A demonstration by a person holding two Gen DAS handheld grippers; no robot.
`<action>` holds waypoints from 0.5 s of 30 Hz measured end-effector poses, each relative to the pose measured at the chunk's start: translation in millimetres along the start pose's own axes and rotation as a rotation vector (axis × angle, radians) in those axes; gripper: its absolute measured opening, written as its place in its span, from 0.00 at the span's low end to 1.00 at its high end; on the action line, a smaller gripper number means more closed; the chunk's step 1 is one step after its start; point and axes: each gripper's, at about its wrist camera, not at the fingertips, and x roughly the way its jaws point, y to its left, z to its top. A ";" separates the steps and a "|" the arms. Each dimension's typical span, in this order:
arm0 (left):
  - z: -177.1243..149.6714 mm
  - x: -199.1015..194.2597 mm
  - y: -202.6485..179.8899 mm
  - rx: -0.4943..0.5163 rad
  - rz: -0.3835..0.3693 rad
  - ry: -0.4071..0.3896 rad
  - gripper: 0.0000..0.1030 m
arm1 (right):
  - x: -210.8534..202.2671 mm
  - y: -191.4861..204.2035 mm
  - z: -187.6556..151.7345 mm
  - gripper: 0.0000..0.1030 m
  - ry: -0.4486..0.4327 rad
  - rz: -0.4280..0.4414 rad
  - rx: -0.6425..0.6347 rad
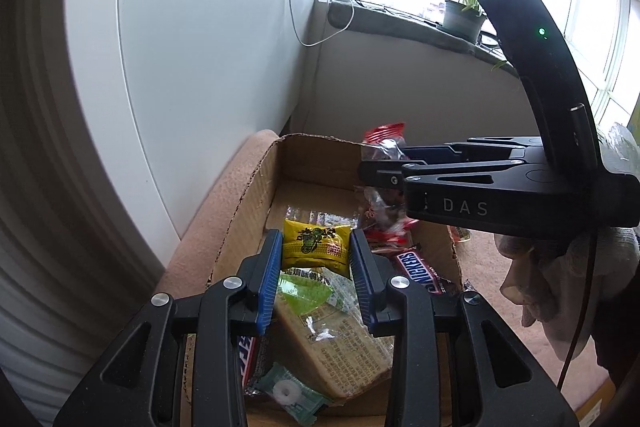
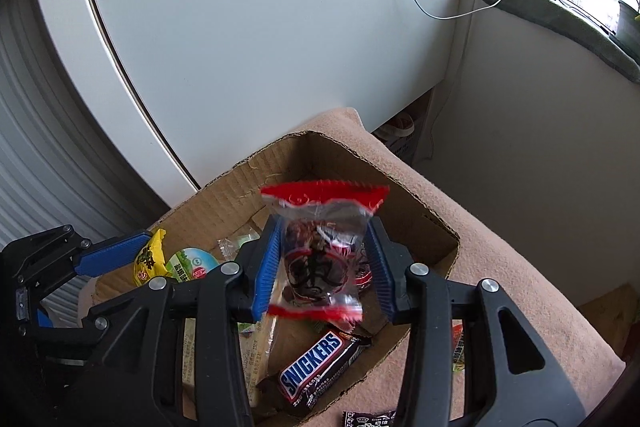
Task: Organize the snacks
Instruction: 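Open both grippers to drop the bag and yellow sweet into the box, then move both grippers back toward the jelly cup and black sweet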
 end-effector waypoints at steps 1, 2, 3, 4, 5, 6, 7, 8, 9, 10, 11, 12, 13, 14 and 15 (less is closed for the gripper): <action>-0.2 0.6 -0.4 0.003 0.004 0.004 0.36 | -0.1 -0.4 -0.1 0.57 -0.002 0.000 0.001; -0.7 0.3 -0.7 0.005 0.011 0.002 0.38 | -1.2 -0.8 -0.3 0.66 -0.010 -0.006 0.001; -1.0 -0.1 -0.6 0.004 0.017 -0.001 0.43 | -3.2 -1.5 -0.5 0.69 -0.021 -0.016 0.003; -1.2 -0.3 0.1 0.000 0.020 -0.001 0.49 | -4.9 -2.6 -0.4 0.72 -0.028 -0.021 0.006; -1.3 -0.8 0.8 -0.004 0.022 -0.003 0.50 | -6.3 -3.9 0.3 0.73 -0.033 -0.022 0.012; -1.3 -1.0 1.4 -0.007 0.024 -0.003 0.51 | -8.2 -5.5 0.2 0.74 -0.036 -0.024 0.017; -1.4 -1.2 1.7 -0.008 0.024 -0.001 0.51 | -10.0 -6.9 -0.1 0.78 -0.039 -0.027 0.021; -1.6 -1.5 1.7 -0.009 0.025 0.000 0.51 | -11.9 -7.9 -0.6 0.84 -0.044 -0.032 0.021; -1.5 -1.6 1.6 -0.008 0.025 0.001 0.51 | -14.4 -9.0 -1.5 0.85 -0.051 -0.035 0.020; -1.8 -2.4 1.0 -0.007 0.027 -0.001 0.51 | -17.3 -10.3 -2.5 0.86 -0.057 -0.036 0.019; -2.0 -3.2 0.2 -0.006 0.027 -0.001 0.51 | -20.0 -11.9 -3.5 0.86 -0.061 -0.036 0.022; -2.4 -4.0 -0.7 -0.005 0.027 -0.002 0.51 | -22.5 -13.7 -4.2 0.86 -0.063 -0.037 0.027; -2.6 -4.8 -1.8 -0.004 0.028 -0.003 0.52 | -25.3 -15.6 -5.0 0.86 -0.066 -0.039 0.032; -3.0 -5.8 -2.7 -0.005 0.029 -0.005 0.52 | -28.6 -17.6 -5.5 0.86 -0.069 -0.038 0.034; -3.2 -7.5 -3.8 -0.006 0.027 -0.007 0.52 | -32.3 -19.3 -6.4 0.86 -0.073 -0.039 0.037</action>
